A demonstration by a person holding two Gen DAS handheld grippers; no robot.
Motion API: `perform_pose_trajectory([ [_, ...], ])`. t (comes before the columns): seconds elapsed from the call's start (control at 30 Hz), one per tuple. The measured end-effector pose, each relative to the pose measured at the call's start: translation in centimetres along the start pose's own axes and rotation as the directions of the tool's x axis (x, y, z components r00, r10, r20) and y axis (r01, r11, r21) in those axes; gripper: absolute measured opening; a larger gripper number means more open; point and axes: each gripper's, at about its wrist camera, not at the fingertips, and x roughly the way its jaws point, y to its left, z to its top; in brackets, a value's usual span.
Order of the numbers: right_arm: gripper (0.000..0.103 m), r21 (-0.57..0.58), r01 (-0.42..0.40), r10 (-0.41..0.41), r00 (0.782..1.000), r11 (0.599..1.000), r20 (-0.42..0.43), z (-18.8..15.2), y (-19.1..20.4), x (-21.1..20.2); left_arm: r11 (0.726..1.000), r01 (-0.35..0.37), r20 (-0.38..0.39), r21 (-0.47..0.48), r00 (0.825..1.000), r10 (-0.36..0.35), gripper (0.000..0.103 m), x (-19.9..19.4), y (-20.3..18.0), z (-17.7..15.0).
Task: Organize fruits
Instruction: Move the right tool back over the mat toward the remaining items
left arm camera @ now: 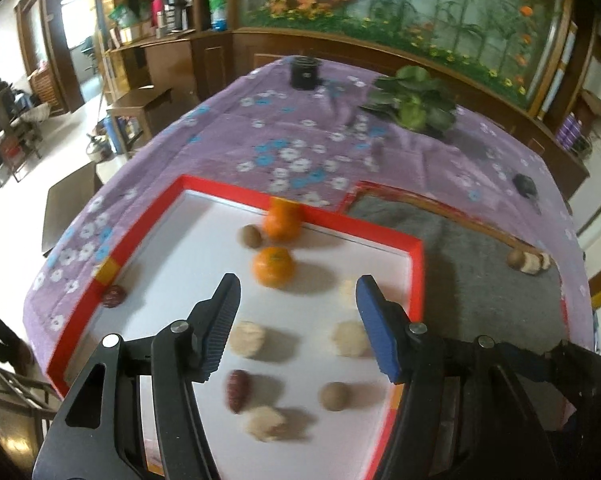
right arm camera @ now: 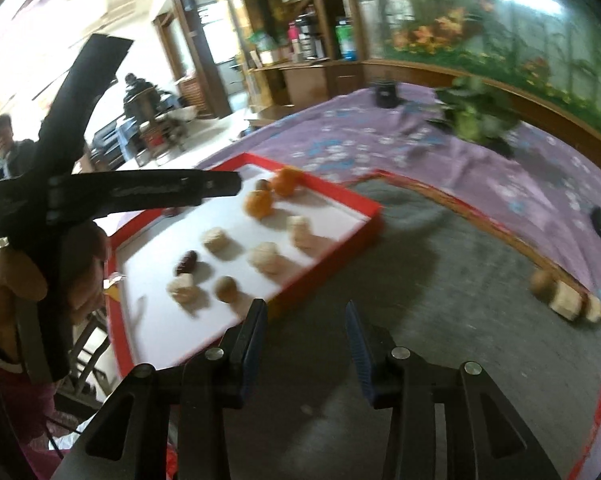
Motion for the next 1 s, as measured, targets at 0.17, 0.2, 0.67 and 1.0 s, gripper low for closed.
perform_pose_trajectory([
  [0.17,0.040,0.052,0.054,-0.055,0.998,0.997,0.012,-1.5,-2.9,-1.9,0.997,0.036,-0.005,0.067,0.999,-0.036,0.061,0.3,-4.1,-0.1],
  [0.2,0.040,0.064,0.066,-0.067,0.998,0.996,0.018,-1.7,-3.6,-2.4,0.996,0.047,-0.007,0.082,0.999,-0.046,0.061,0.4,-5.1,0.0],
  [0.67,0.043,0.235,0.204,-0.212,0.977,0.950,0.007,-5.9,-12.8,-7.1,0.964,0.191,-0.112,0.188,0.979,-0.172,0.060,3.2,-14.2,0.0],
  [1.0,0.044,0.280,0.216,-0.223,0.975,0.936,-0.006,-6.7,-16.3,-7.3,0.921,0.283,-0.203,0.269,0.951,-0.233,0.060,7.4,-20.9,0.6],
])
